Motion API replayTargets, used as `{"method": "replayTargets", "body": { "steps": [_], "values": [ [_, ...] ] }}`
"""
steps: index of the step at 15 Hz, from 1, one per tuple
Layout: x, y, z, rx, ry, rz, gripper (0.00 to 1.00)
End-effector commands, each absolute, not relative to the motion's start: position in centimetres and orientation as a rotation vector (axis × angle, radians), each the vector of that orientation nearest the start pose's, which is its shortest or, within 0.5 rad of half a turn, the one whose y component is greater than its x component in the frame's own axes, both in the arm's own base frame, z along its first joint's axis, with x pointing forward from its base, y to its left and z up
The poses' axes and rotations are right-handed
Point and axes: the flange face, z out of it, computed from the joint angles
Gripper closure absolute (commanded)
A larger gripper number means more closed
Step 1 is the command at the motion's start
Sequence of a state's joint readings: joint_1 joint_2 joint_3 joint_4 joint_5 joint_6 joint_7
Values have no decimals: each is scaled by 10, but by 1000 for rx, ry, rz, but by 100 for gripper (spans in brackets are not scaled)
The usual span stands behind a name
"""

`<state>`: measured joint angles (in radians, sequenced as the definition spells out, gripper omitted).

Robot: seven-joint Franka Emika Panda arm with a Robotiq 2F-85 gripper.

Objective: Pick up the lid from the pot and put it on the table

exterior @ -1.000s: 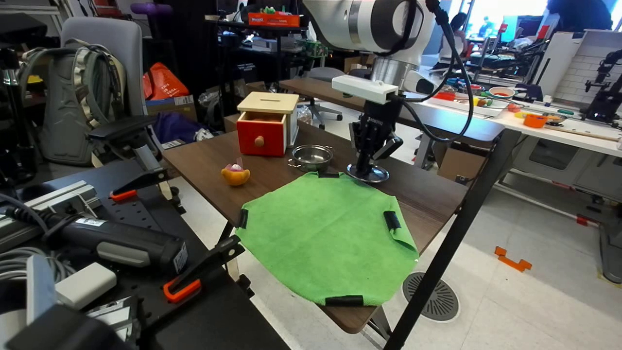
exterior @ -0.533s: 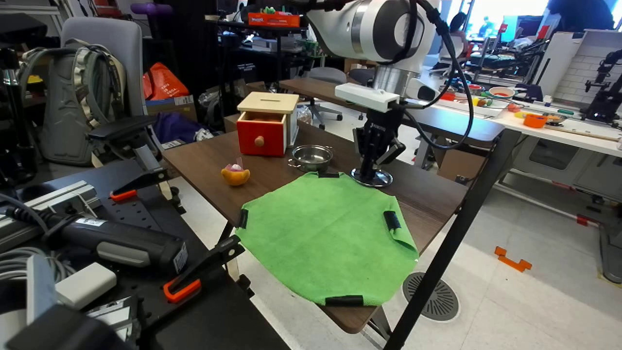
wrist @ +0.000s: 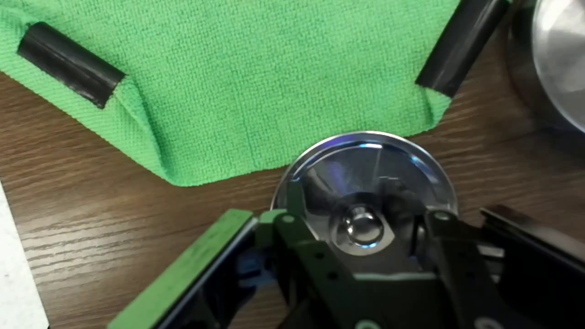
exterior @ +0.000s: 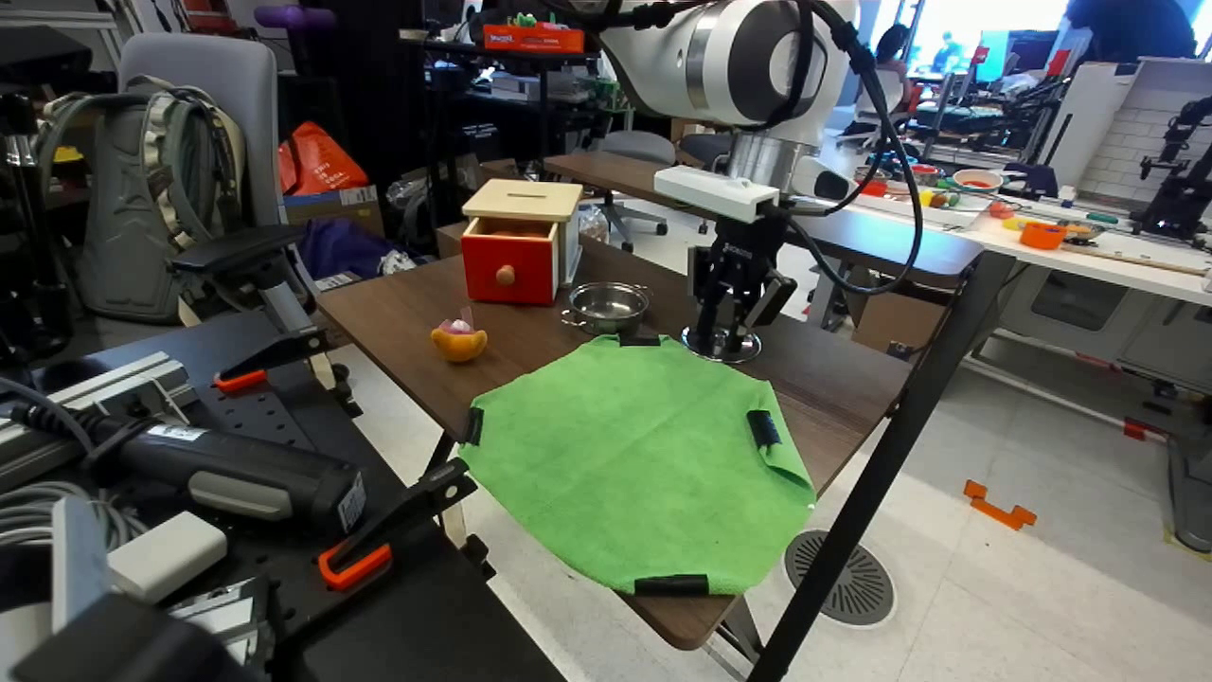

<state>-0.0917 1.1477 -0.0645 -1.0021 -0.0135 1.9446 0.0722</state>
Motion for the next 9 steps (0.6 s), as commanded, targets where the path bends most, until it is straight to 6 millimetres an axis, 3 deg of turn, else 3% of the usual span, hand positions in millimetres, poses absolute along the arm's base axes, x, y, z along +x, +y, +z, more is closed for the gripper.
{"method": "replayTargets", "body": {
  "steps": [1, 4, 9],
  "values": [
    [748, -102, 133, -3182, 295, 351, 20],
    [746, -105, 153, -3165, 279, 313, 1],
    [741, -113, 207, -3148, 193, 208, 0]
  ]
}}
